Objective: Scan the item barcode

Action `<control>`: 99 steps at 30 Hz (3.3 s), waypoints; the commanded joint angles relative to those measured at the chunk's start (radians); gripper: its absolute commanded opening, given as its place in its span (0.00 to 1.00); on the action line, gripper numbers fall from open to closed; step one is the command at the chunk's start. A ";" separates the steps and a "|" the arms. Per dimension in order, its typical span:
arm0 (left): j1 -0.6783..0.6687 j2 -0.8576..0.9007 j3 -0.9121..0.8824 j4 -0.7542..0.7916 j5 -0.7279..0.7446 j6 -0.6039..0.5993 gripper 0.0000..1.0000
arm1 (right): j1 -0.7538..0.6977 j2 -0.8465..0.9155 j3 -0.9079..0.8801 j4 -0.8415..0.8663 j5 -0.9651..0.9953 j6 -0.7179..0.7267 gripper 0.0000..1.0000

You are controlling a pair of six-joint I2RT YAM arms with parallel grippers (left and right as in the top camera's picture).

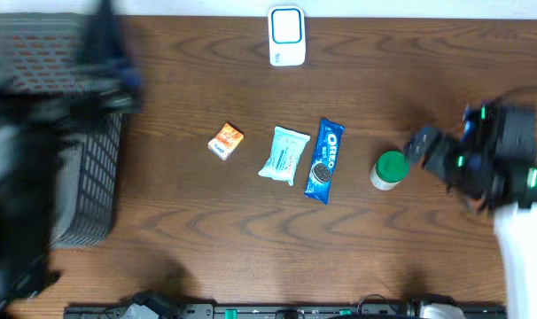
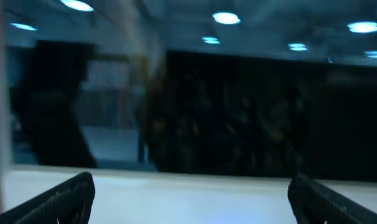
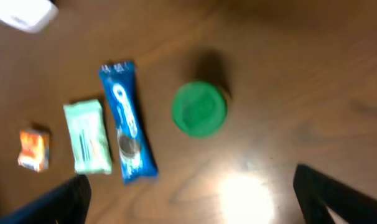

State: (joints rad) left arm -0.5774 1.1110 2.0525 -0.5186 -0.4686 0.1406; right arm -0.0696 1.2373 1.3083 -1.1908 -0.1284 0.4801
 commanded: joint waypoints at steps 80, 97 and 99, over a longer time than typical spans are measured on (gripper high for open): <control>0.006 -0.252 -0.269 -0.101 -0.213 0.146 0.98 | -0.353 0.685 0.091 0.083 0.424 0.219 0.73; 0.006 -0.252 -0.268 -0.109 -0.214 0.117 0.98 | -0.770 0.687 0.090 0.479 0.430 0.061 0.77; 0.006 -0.252 -0.268 -0.093 -0.214 0.117 0.98 | -0.780 0.690 0.090 0.502 0.431 0.061 0.76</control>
State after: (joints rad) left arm -0.5766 0.8673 1.7882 -0.6258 -0.6655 0.2630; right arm -0.8398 1.9476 1.3849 -0.7074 0.2760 0.5606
